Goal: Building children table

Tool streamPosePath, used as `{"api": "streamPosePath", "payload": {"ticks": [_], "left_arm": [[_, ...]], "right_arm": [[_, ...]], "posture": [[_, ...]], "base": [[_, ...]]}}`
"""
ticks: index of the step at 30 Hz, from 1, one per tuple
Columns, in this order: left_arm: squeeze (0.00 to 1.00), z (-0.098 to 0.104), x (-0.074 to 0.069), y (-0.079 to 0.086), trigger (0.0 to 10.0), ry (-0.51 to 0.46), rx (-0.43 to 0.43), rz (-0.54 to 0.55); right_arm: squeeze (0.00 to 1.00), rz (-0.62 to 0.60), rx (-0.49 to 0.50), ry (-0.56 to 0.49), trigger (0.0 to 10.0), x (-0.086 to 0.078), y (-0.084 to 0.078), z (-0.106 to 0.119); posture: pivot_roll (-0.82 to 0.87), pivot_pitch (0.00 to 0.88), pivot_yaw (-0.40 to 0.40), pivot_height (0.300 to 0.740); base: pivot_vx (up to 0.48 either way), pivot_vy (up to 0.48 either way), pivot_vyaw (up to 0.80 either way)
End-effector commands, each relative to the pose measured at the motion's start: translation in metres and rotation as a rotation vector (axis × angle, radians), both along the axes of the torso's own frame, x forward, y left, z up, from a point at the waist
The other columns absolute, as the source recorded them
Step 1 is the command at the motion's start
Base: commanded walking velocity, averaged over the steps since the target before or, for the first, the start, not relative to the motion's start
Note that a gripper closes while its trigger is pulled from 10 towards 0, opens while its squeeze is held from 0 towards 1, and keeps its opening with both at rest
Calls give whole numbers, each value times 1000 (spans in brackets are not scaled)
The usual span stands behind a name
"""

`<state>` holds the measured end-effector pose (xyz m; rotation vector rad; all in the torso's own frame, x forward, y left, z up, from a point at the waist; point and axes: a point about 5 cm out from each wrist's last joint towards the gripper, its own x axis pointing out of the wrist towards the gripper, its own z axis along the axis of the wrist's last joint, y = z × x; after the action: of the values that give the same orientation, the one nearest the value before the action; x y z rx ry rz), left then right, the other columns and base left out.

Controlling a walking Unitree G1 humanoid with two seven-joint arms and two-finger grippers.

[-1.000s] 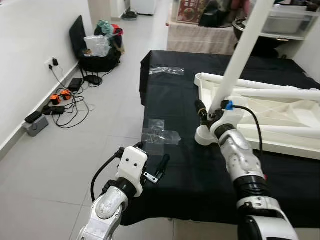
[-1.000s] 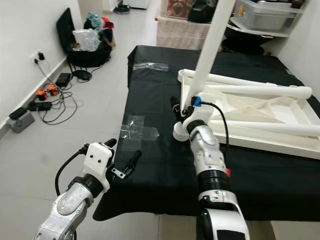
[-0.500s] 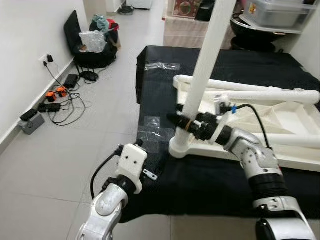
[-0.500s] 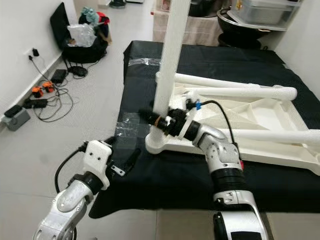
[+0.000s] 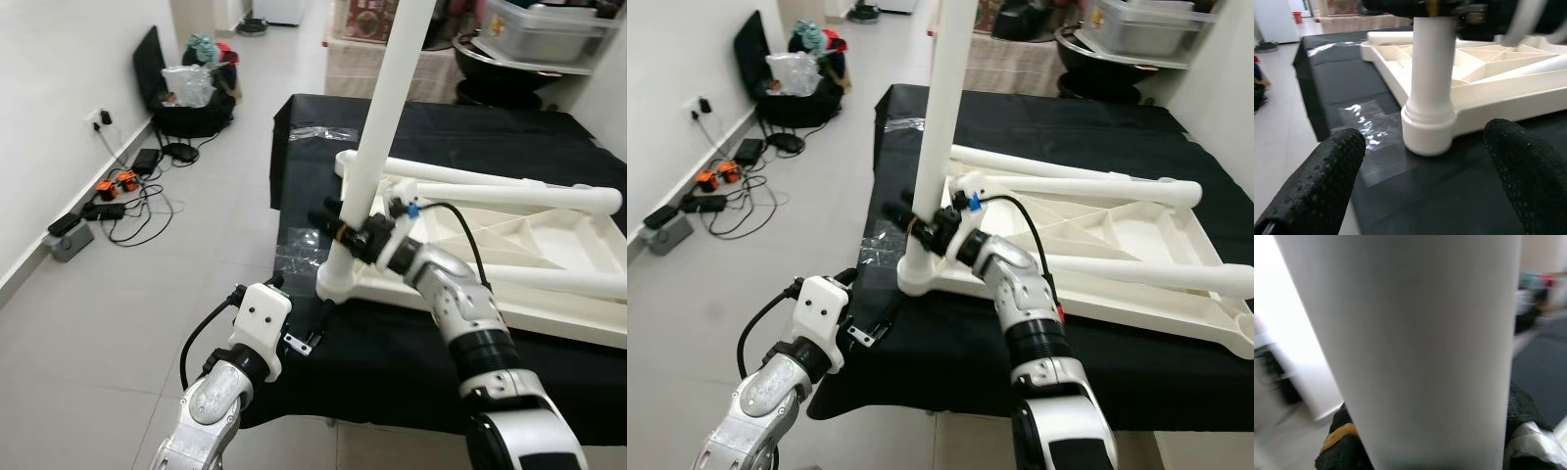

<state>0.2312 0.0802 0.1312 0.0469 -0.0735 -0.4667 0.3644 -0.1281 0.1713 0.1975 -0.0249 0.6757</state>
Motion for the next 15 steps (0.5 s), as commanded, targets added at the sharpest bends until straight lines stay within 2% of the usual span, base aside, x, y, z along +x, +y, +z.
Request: {"api": "streamPosePath", "payload": {"ticks": [1,2,4,5,6,7,8,10,14,15], "left_arm": [[0,-5,-1,-1,10000,19,4,-5],[0,-5,-1,-1,10000,20,5,-5],[0,-5,-1,-1,10000,20,5,-5],[0,-5,-1,-1,10000,20,5,-5],[0,-5,-1,-1,10000,20,5,-5],[0,-5,-1,-1,10000,21,6,-7],[0,-5,-1,-1,10000,21,6,-7],[0,-5,-1,-1,10000,22,7,-8],[0,-5,-1,-1,10000,21,7,-8],[0,-5,-1,-1,10000,22,7,-8]], "right_arm": [[0,-354,-19,46,0,8,-30,-8],[0,-544,-104,39,0,8,-42,-12],[0,-544,-104,39,0,8,-42,-12],[0,-670,-161,25,0,6,-50,-14],[0,-670,-161,25,0,6,-50,-14],[0,-770,-178,22,0,1,-52,-17],[0,-770,-178,22,0,1,-52,-17],[0,-937,-179,37,0,-9,-52,-18],[0,-996,-171,66,0,-12,-50,-19],[0,-916,-144,70,10000,-7,-39,-17]], "posture": [[54,5,-83,740],[48,3,-80,740],[48,3,-80,740],[45,6,-75,740],[45,6,-75,740],[45,5,-73,740],[45,5,-73,740],[53,4,-78,740],[49,7,-77,740],[49,7,-77,740]], "base": [[0,0,0],[0,0,0],[0,0,0],[0,0,0],[0,0,0],[0,0,0],[0,0,0],[0,0,0],[0,0,0],[0,0,0]]}}
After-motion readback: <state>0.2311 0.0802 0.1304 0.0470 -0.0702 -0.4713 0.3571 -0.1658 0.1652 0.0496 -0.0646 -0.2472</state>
